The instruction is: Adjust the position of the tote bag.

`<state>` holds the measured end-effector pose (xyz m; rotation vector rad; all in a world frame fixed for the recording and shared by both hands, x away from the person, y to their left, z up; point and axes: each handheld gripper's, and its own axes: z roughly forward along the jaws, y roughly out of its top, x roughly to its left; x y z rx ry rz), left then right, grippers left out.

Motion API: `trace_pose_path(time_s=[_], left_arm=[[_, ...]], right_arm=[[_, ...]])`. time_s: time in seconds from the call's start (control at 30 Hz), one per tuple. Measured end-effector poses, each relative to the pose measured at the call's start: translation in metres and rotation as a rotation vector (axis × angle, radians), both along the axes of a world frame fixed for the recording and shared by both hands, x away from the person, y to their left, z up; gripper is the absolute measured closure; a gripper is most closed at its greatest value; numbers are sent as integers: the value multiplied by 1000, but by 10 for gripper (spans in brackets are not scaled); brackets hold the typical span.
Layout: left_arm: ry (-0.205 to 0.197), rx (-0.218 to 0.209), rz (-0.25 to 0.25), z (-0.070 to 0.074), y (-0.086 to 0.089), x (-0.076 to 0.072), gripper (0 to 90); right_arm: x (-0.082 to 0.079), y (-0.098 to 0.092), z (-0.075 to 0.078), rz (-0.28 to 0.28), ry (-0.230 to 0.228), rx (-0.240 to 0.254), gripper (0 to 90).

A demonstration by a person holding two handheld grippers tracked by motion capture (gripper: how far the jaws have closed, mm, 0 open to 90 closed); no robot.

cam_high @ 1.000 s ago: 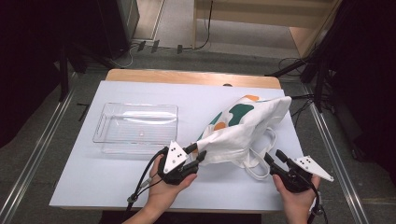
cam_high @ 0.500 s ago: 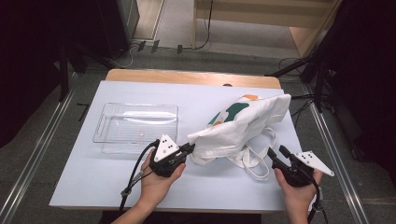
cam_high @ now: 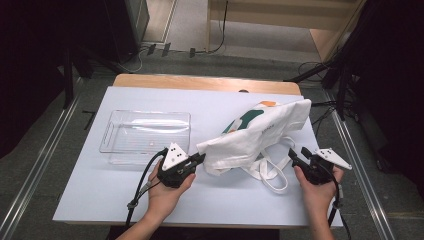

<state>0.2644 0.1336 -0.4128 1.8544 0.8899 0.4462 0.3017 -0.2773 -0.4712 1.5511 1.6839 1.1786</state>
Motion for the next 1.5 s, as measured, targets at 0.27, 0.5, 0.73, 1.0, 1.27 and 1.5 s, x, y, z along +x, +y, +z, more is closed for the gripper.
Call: trace_pose_path(time_s=[0.27,0.5,0.73,1.0,1.27,1.5], left_arm=[[6,5,-1,-1,2,0,881],[11,1,5,-1,4,1,881],[17,-16,16,-1,6,5,880],[26,-20,30,1,8,7,880],[28,-21,33,1,6,8,879],[35,-25,28,-2,9,10,880]], right_arm=[[20,2,-12,-92,79,-35,606],[21,0,-16,-66,141,-44,891],[4,2,-17,-28,153,-60,899],[-42,1,-11,76,204,-77,900],[-17,-22,16,9,30,69,622],[50,-31,25,-21,57,51,465]])
